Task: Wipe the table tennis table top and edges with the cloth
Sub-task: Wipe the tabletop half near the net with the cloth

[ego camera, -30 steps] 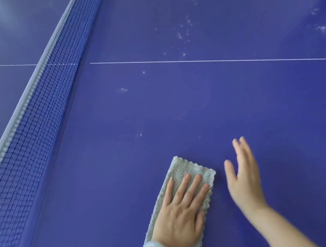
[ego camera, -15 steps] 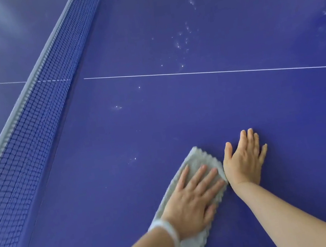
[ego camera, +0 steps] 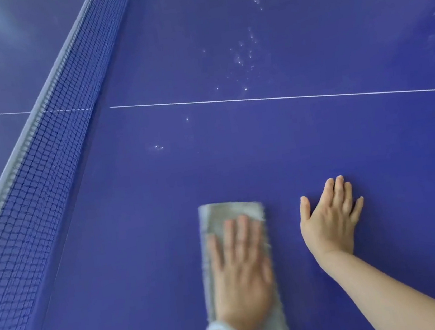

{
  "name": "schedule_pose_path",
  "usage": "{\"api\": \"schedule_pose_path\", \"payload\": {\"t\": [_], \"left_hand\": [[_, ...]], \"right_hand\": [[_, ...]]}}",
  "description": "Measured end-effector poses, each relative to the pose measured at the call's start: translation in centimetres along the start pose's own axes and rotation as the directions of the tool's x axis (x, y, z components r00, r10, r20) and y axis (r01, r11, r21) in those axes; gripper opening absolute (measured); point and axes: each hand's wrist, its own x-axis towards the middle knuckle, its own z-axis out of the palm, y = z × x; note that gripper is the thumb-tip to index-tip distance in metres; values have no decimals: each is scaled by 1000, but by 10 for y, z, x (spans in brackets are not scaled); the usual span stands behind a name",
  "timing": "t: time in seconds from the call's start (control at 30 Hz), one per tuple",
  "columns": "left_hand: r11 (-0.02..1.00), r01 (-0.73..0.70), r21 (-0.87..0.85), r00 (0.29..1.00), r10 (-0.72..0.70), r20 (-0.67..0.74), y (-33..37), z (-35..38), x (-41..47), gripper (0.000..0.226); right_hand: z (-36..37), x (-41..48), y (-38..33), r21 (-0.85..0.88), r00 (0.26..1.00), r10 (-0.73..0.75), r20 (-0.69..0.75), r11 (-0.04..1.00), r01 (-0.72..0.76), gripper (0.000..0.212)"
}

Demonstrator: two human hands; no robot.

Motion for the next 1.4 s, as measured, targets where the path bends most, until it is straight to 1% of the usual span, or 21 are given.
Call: {"api": "schedule_pose_path", "payload": {"t": [0.07, 0.17, 0.2, 0.3, 0.4, 0.47, 0.53, 0.6, 0.7, 0.77, 0.8, 0.87, 0.9, 0.97, 1.07, 1.13, 1.2, 1.27, 1.3, 1.33, 1.4], "left_hand": [[970, -241, -22, 967, 242, 81, 31, 8, 19, 61], [937, -344, 63, 932, 332, 147, 10, 0, 64, 59], [949, -299, 104, 948, 283, 145, -9, -6, 75, 59], [991, 45, 124, 997, -52, 53, -82, -23, 87, 57], [957, 285, 52, 958, -285, -4, -114, -32, 52, 58], [934, 353, 49, 935, -351, -37, -94, -25, 23, 60], [972, 236, 15, 972, -236, -16, -56, -15, 5, 63], [1000, -15, 13, 999, 15, 36, -20, -3, 1, 64], [957, -291, -17, 949, 291, 123, 0, 1, 29, 63], [931, -363, 46, 924, 353, 148, -17, -8, 61, 60], [941, -326, 95, 940, 311, 140, -34, -14, 77, 59], [988, -115, 107, 990, 105, 99, -83, -26, 100, 58], [996, -10, 88, 998, 4, 69, -105, -30, 104, 58], [994, 87, 64, 995, -89, 36, -131, -36, 99, 58], [995, 89, 53, 995, -91, 43, -130, -37, 95, 59], [996, 87, 36, 995, -89, 45, -128, -37, 96, 59], [996, 82, 26, 995, -83, 48, -129, -37, 97, 59], [996, 86, 25, 995, -87, 56, -130, -36, 96, 59], [996, 90, 22, 994, -91, 64, -130, -36, 95, 59], [996, 90, 15, 994, -91, 66, -129, -37, 95, 59], [996, 87, 0, 994, -87, 62, -129, -39, 96, 59]], "right_hand": [[-1, 1, 0, 6, 1000, 11, 8, 1000, -11, 72], [0, 1, 0, 22, 1000, 9, 0, 1000, -9, 70], [0, 0, -1, 18, 1000, 5, -2, 1000, -5, 70], [-1, 0, -2, -1, 1000, 4, 1, 1000, -4, 71], [-2, 0, -3, 12, 1000, 3, -10, 1000, -3, 70], [-1, -1, -4, 14, 1000, 5, -14, 1000, -5, 70], [-1, -1, -4, 2, 1000, 5, -11, 1000, -5, 70], [-2, 0, -3, 0, 1000, 3, 0, 1000, -3, 71], [-4, 0, -2, 2, 1000, 3, 11, 1000, -3, 70], [-4, 0, -2, 4, 1000, -3, 2, 1000, 3, 69], [-4, 0, -3, 2, 1000, -5, -4, 1000, 5, 68], [-4, 0, -3, -5, 1000, -3, -6, 1000, 3, 68], [-4, 0, -4, -8, 1000, -1, -7, 1000, 1, 68], [-4, 0, -5, -12, 1000, -2, -15, 1000, 2, 65], [-5, -1, -7, -21, 1000, -8, 5, 1000, 8, 76], [-6, -1, -7, -36, 1000, -30, 9, 999, 30, 73], [-9, 1, -10, -78, 985, -174, -6, 982, 173, 63], [-14, 15, -26, -122, 927, -375, 22, 919, 375, 68], [-17, 26, -39, -103, 910, -413, 33, 904, 414, 70], [-18, 39, -56, -60, 916, -398, 50, 914, 401, 66], [-13, 62, -91, 83, 958, -270, 95, 961, 262, 61]]}}
